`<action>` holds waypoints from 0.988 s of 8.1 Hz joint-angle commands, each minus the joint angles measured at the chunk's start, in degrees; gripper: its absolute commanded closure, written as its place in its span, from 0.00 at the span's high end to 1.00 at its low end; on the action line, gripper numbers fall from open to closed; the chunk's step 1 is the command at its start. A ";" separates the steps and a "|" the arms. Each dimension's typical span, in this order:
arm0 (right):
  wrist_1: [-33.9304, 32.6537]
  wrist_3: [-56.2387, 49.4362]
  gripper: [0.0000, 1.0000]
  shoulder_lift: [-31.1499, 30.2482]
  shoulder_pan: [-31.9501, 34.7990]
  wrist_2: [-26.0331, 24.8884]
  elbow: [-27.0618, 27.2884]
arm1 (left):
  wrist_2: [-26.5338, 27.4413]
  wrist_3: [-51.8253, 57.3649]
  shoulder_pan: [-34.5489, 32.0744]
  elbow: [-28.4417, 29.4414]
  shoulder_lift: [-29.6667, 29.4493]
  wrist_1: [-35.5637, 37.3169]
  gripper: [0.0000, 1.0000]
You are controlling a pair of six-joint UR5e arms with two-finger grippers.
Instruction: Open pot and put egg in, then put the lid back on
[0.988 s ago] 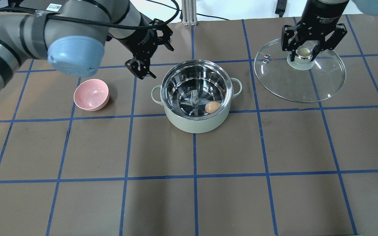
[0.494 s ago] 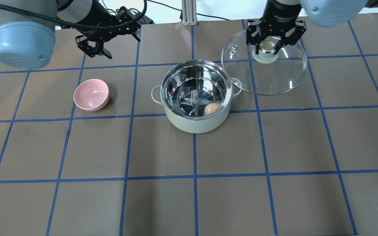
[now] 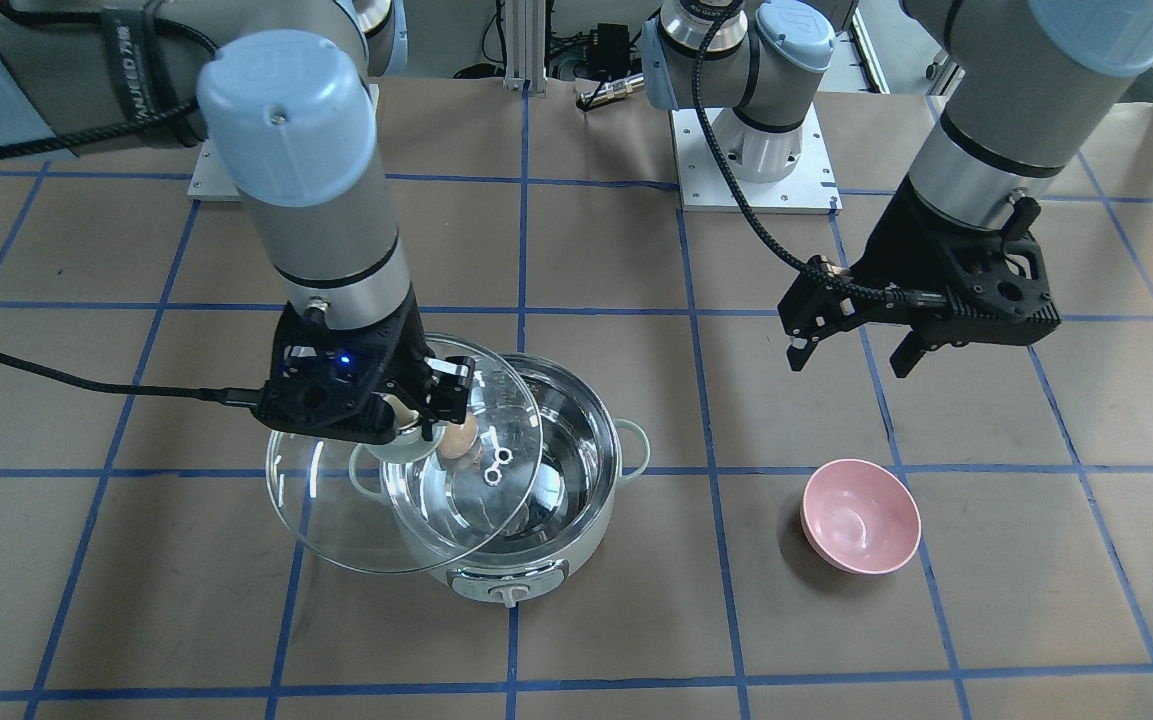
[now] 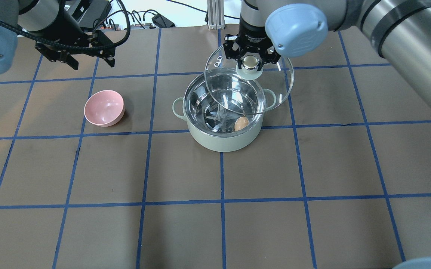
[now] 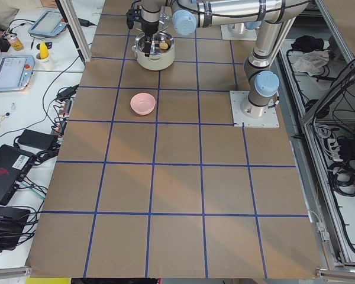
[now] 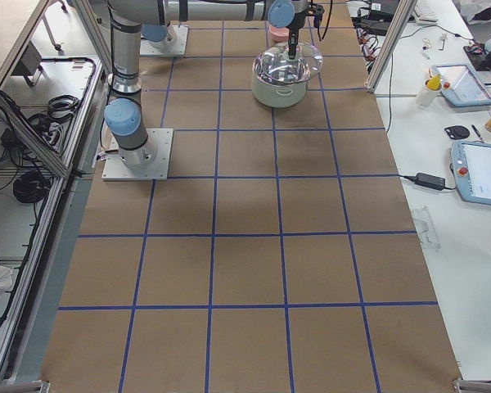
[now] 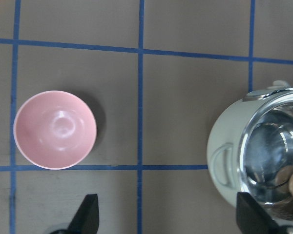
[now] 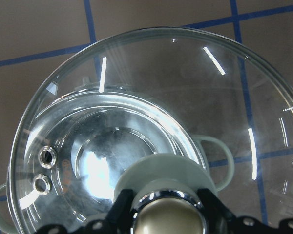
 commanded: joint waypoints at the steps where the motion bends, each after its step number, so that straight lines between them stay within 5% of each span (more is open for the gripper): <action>1: -1.89 6.01 0.00 3.65 2.65 2.98 -0.11 | 5.28 5.65 2.76 -0.33 -0.04 -4.47 1.00; 8: -2.60 7.96 0.00 5.15 3.88 5.82 1.55 | 8.36 -15.00 -3.81 0.20 -1.62 -5.12 1.00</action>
